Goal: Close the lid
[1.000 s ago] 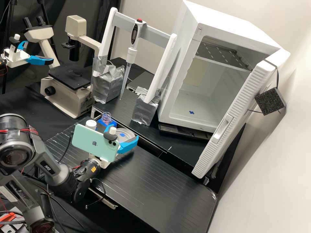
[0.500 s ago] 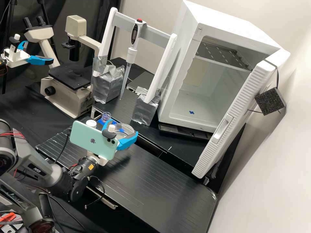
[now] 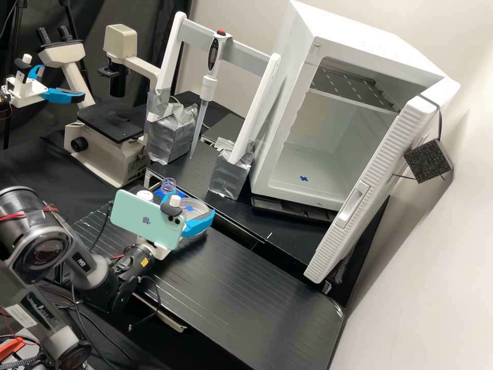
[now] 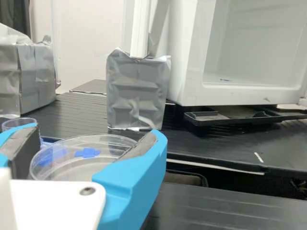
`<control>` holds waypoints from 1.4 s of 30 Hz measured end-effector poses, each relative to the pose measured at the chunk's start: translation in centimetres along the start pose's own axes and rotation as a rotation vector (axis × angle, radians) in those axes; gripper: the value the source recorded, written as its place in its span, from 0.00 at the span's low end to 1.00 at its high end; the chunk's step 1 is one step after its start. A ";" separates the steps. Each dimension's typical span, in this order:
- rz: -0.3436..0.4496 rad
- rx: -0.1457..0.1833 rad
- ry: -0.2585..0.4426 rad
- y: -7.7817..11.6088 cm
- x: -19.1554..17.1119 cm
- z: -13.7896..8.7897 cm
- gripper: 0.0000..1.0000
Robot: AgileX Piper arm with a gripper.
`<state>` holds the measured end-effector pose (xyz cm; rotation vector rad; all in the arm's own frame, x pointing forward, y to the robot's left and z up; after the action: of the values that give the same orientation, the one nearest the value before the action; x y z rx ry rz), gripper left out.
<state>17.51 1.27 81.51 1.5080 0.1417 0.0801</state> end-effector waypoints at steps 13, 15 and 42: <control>-0.093 -0.038 0.060 0.5 -1.2 0.2 0.00; -0.095 -0.034 0.057 0.4 -1.2 0.2 0.00; -0.053 0.029 -0.032 0.1 -0.4 1.7 1.00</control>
<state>17.36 -0.48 81.75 1.5325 0.1578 0.0115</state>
